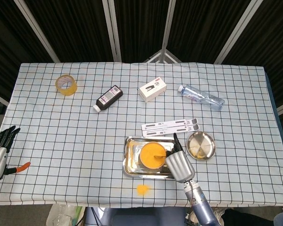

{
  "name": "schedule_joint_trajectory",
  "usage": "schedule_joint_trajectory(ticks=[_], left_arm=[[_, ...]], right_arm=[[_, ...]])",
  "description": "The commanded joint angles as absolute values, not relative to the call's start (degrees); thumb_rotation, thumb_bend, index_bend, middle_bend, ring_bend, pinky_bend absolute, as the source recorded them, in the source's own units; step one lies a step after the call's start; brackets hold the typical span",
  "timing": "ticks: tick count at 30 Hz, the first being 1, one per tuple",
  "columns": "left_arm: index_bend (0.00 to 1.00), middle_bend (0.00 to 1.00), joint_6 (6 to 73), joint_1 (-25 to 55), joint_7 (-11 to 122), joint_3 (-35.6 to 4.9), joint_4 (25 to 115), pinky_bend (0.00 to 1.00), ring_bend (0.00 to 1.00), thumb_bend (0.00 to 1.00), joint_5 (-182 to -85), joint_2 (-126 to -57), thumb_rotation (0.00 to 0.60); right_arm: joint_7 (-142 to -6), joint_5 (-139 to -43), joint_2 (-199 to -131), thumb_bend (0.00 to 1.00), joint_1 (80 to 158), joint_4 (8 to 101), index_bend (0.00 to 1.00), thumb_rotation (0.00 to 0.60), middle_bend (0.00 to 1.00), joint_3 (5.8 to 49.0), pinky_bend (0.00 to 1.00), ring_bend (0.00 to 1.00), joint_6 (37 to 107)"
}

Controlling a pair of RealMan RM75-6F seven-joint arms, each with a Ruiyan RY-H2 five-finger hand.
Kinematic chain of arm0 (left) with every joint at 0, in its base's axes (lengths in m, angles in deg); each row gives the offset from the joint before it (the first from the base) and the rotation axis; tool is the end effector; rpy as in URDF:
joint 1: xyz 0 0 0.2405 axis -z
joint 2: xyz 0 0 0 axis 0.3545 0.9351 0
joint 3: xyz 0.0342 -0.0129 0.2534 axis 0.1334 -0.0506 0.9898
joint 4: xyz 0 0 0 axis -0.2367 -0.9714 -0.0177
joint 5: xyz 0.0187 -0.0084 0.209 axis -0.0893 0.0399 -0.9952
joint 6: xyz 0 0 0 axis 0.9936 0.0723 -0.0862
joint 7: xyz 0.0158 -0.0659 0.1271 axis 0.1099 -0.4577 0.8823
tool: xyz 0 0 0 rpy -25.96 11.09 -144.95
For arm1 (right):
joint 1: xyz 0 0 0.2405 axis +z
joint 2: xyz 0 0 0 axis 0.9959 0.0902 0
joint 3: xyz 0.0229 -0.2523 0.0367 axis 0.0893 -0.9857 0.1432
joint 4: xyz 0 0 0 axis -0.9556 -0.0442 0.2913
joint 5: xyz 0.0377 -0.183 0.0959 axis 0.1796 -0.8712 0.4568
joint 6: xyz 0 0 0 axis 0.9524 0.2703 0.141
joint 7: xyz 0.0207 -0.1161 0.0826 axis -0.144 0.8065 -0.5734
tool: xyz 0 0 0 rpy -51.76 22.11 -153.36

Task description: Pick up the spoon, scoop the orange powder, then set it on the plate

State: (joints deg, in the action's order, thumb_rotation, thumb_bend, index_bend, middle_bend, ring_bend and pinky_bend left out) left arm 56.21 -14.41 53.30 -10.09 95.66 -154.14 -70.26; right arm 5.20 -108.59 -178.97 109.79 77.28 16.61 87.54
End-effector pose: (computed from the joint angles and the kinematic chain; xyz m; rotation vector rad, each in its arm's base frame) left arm -0.3008 0.1871 0.1555 -1.3467 -1.0479 -0.9303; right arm -0.1397 -0.2167 -0.0274 1.8271 -0.1350 0.5580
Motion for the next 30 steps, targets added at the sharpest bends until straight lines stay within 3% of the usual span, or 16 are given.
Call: schedule_joint_trajectory(ticks=[1,30], left_arm=[[0.00,0.00,56.2,-14.4,53.3,-10.1,95.7,0.00,0.00,0.00,-154.2,-70.3,0.600],[0.00,0.00,56.0,-14.4,53.3,-9.9,95.8,0.00,0.00,0.00,-154.3,-70.2,0.600]], right_arm=[[4.9,-109.1,-179.0,0.67,109.8,77.1,0.88,0.600,0.80,16.9,0.00,0.41,87.8],[4.5,-108.1,-179.4,0.67,110.0,74.7,0.88,0.600,0.80,20.3,0.00,0.41,86.7]])
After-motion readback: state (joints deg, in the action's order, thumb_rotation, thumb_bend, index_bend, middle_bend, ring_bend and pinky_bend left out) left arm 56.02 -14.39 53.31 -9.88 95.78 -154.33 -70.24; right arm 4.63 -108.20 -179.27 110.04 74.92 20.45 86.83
